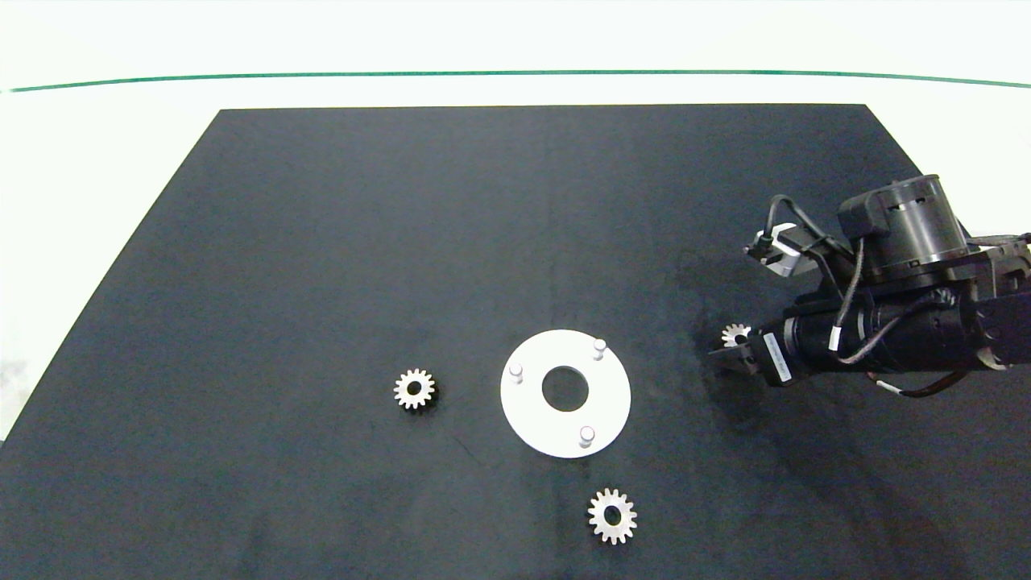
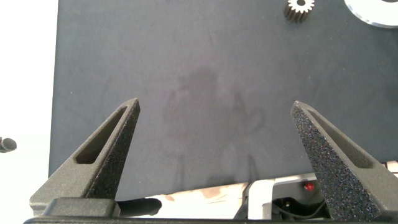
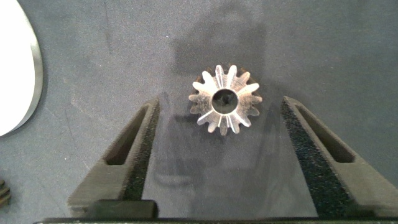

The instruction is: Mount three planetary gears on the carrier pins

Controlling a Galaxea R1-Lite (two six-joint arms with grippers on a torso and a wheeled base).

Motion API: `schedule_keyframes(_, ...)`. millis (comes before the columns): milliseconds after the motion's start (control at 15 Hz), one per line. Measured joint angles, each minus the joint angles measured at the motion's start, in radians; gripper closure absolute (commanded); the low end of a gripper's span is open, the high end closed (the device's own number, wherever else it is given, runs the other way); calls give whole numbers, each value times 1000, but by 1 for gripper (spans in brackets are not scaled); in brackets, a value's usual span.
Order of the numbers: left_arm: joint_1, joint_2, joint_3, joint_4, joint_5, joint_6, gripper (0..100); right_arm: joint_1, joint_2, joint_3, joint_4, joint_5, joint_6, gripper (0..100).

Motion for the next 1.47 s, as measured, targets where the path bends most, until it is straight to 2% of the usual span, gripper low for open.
schedule_keyframes(467, -2, 0, -11, 0, 0, 0, 0, 6, 23, -7, -4, 1, 2, 41)
schedule_keyframes(867, -2, 0, -13, 0, 0, 0, 0, 3, 58, -8, -60, -1, 1, 53)
schedule_keyframes(1467, -2, 0, -20, 0, 0, 0, 0, 3, 62, -8, -60, -1, 1, 71)
